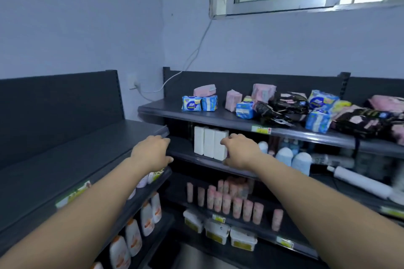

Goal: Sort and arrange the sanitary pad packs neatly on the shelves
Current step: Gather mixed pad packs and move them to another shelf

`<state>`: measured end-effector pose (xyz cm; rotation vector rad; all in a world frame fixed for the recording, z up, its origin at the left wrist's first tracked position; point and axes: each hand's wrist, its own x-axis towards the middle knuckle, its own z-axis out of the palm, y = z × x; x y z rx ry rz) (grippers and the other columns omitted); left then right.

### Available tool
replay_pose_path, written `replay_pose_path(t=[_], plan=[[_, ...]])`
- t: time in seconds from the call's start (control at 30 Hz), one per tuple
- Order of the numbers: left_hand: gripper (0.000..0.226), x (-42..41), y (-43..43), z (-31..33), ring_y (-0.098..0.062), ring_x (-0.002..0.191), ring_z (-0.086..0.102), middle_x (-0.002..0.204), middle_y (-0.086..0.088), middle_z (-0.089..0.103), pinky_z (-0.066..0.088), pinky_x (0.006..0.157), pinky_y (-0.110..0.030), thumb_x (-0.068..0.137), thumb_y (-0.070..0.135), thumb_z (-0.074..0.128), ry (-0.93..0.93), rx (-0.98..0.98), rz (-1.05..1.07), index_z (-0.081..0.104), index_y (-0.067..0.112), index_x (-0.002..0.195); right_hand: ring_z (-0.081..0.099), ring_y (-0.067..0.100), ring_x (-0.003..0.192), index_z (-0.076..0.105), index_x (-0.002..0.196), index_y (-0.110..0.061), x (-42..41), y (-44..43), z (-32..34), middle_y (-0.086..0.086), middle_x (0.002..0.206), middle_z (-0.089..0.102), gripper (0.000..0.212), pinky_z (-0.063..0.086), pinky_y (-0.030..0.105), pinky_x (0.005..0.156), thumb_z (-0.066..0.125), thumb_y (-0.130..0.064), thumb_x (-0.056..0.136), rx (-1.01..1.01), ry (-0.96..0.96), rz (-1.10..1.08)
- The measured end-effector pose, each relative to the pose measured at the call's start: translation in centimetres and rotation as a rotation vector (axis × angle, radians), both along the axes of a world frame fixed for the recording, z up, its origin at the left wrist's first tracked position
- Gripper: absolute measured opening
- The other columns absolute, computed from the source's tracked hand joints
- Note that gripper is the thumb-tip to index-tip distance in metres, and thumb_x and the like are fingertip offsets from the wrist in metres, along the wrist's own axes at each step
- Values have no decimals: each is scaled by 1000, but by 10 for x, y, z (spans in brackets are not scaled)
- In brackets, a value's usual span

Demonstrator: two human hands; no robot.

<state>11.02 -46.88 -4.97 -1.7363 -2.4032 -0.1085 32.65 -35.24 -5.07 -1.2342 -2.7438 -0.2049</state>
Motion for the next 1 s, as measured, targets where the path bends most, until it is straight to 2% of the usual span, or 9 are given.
replay_pose_path(t=[0.13, 0.23, 0.47, 0.6, 1.0], plan=[[59, 15, 49, 5, -26, 129, 42, 135, -7, 49, 42, 101, -40, 90, 45, 58, 14, 14, -53, 44, 13, 138, 48, 31, 117, 51, 121, -17, 19, 37, 5, 10, 123, 49, 46, 48, 39, 89, 66, -38, 83, 1, 8, -50], [59, 22, 89, 9, -26, 129, 42, 136, -7, 48, 41, 103, -38, 90, 44, 59, 20, 36, -104, 44, 14, 138, 46, 30, 121, 48, 131, -18, 30, 65, 8, 11, 127, 49, 53, 44, 38, 92, 64, -37, 84, 12, 29, -96], [46, 37, 190, 16, -24, 122, 45, 126, -4, 53, 44, 97, -40, 89, 45, 58, 24, 55, -236, 51, 17, 125, 46, 29, 120, 49, 130, -19, 44, 137, 10, 9, 124, 49, 55, 43, 39, 88, 67, -41, 83, 33, 3, -223], [53, 46, 248, 21, -24, 125, 42, 130, -4, 50, 43, 96, -39, 91, 44, 57, 21, 69, -327, 45, 17, 135, 45, 29, 121, 46, 132, -18, 55, 182, 15, 9, 127, 48, 55, 43, 39, 91, 65, -39, 85, 28, 13, -287], [60, 88, 377, 3, -24, 126, 41, 134, -2, 48, 44, 95, -40, 86, 45, 62, 74, 98, -549, 42, 20, 137, 42, 29, 125, 45, 136, -17, 105, 281, -2, 9, 131, 48, 54, 43, 41, 93, 62, -35, 88, 16, 26, -474]])
